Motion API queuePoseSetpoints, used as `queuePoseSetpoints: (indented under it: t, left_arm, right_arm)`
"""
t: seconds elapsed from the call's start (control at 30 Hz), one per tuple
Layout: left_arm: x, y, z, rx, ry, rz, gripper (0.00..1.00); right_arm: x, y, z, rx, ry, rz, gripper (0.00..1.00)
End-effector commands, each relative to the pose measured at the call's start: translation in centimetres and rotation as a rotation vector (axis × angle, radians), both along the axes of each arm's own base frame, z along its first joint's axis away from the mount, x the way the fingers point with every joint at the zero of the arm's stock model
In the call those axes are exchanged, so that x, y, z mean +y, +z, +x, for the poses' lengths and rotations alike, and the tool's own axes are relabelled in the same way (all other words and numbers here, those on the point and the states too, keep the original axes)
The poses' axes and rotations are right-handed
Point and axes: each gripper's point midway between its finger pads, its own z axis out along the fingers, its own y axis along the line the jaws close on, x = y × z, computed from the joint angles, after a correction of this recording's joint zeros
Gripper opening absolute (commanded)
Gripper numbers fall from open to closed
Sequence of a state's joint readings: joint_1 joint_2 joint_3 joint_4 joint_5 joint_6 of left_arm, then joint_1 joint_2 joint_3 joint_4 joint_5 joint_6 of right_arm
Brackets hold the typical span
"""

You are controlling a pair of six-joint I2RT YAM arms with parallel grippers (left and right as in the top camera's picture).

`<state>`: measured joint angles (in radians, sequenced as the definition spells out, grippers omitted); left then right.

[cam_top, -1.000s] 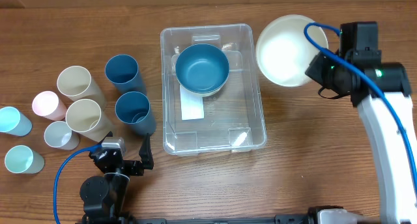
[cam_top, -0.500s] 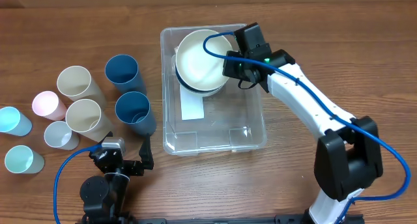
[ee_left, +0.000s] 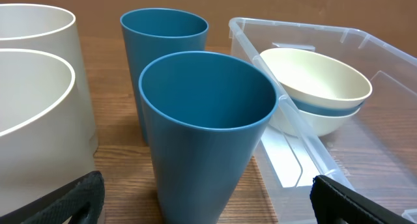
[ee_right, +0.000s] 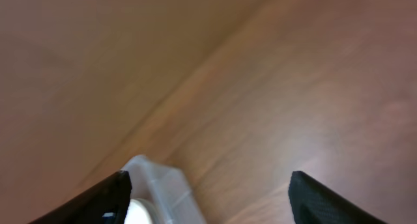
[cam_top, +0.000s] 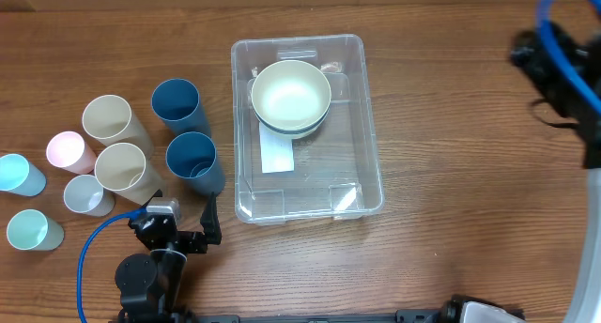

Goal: Pack container

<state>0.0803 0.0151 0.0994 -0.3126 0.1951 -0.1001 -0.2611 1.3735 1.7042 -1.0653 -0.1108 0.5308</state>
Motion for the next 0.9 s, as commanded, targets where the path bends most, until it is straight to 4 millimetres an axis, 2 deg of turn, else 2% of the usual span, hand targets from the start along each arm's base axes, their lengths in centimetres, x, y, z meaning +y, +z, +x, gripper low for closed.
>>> queuePoseSetpoints:
  t: [0.0, 0.03, 0.1, 0.2, 0.27, 0.37, 0.4, 0.43, 0.5, 0.53, 0.57, 0.6, 0.7, 0.73, 0.8, 0.87]
  left_arm:
    - [-0.4, 0.4, 0.0, -0.024, -0.022, 0.007, 1.00]
    - [-0.5, 0.8, 0.1, -0.042, -0.030, 0.003, 1.00]
    - [-2.1, 0.2, -0.4, -0.001, -0.109, -0.076, 1.00]
    - [-2.5, 0.4, -0.5, 0.023, -0.107, -0.204, 1.00]
    - [-3.4, 1.9, -1.0, 0.010, -0.154, -0.242, 1.00]
    - [-3.6, 8.8, -2.3, -0.125, -0.172, -0.251, 1.00]
    - [-3.2, 12.2, -3.2, -0.195, -0.151, -0.257, 1.00]
    - [-2.3, 14.1, -3.8, -0.228, -0.092, -0.264, 1.00]
    - [2.8, 17.7, -5.5, -0.274, 0.215, -0.279, 1.00]
    - [6.0, 20.4, -7.0, -0.297, 0.403, -0.238, 1.00]
    - [7.0, 22.1, -7.2, -0.281, 0.463, -0.161, 1.00]
    - [7.5, 23.1, -6.9, -0.257, 0.489, -0.100, 1.00]
    - [11.1, 26.5, -5.2, -0.149, 0.690, 0.078, 1.00]
    - [11.9, 27.2, -3.6, -0.081, 0.724, 0.128, 1.00]
    - [11.5, 27.2, 1.0, 0.096, 0.659, 0.165, 1.00]
    - [11.2, 25.9, 3.8, 0.227, 0.614, 0.194, 1.00]
  right_arm:
    - [-3.4, -1.0, -1.4, 0.038, -0.094, 0.079, 0.89]
    - [-3.6, -1.3, -1.6, 0.049, -0.103, 0.083, 1.00]
    - [-3.6, -1.5, -1.8, 0.060, -0.104, 0.086, 1.00]
    - [-3.5, -1.6, -1.9, 0.067, -0.104, 0.089, 1.00]
    - [-3.5, -1.7, -2.0, 0.071, -0.105, 0.090, 1.00]
    - [-3.5, -1.7, -2.0, 0.071, -0.105, 0.090, 1.00]
    - [-3.5, -1.7, -2.0, 0.071, -0.105, 0.090, 1.00]
    - [-3.5, -1.7, -2.0, 0.071, -0.105, 0.090, 1.00]
    - [-3.5, -1.7, -2.0, 0.071, -0.104, 0.090, 1.00]
    - [-3.5, -1.7, -2.0, 0.071, -0.105, 0.090, 1.00]
    - [-3.5, -1.7, -2.0, 0.071, -0.105, 0.090, 1.00]
    - [-3.5, -1.7, -2.0, 0.071, -0.105, 0.090, 1.00]
    - [-3.5, -1.7, -2.0, 0.071, -0.104, 0.090, 1.00]
    - [-3.5, -1.7, -2.0, 0.071, -0.104, 0.090, 1.00]
    - [-3.5, -1.7, -2.0, 0.071, -0.105, 0.090, 1.00]
    - [-3.5, -1.7, -2.0, 0.071, -0.105, 0.090, 1.00]
